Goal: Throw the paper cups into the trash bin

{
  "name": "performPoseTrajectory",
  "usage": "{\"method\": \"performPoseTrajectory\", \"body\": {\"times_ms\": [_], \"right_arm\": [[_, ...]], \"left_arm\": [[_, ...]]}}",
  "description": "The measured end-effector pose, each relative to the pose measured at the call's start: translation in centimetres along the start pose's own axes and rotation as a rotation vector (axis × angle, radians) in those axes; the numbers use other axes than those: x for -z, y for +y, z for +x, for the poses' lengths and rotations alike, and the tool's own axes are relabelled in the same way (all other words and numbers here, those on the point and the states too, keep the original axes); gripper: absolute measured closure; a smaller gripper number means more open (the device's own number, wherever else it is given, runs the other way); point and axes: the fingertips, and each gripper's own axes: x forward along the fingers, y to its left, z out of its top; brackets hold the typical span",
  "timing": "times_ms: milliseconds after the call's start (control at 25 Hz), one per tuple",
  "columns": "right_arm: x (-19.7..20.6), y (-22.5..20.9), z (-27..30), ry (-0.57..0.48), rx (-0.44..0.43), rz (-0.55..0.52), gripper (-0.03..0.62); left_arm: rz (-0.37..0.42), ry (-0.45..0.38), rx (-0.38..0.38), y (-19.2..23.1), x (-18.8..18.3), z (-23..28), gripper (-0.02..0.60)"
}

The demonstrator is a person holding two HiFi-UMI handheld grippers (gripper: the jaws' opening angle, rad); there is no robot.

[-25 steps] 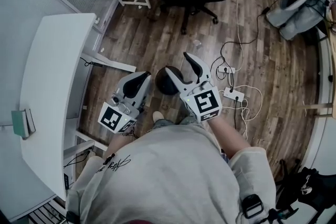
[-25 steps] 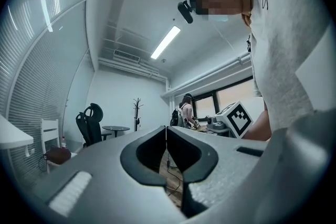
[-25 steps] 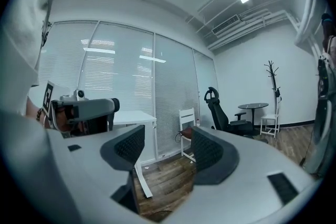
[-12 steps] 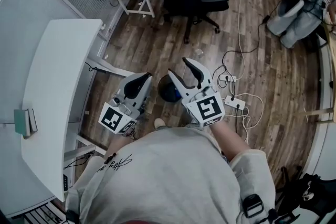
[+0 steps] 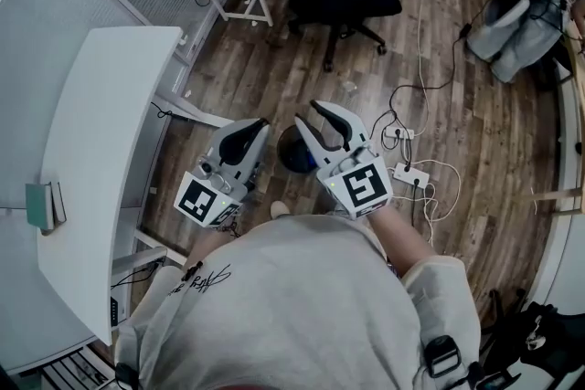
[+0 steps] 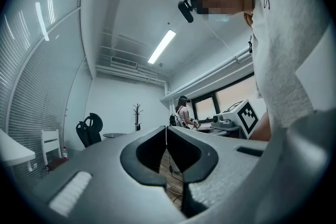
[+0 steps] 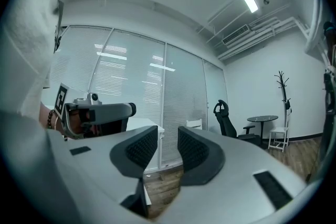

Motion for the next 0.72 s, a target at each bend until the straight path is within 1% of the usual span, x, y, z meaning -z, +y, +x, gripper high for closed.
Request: {"method": "performPoseTrajectory", "body": {"times_ms": [200,400,720], "right_arm": [[-0.13,0.21,0.42,-0.034,-0.005,-0.005,0.499],[0.01,0.72,0.43,-0.012,-0.015,-0.002,0.53],[-0.36,0.51,0.76,-0.03,-0.007,0.005,0.556]], "left_arm": [[0.004,-0.01,-0.005,0.41,-0.32,0.11,0.574],[-0.002,-0.016,-0.006,0.49,-0.27,0.15,0.574],[-0.004,-0.022,0.002,0.9,-0.32,0.38,0.574]]}}
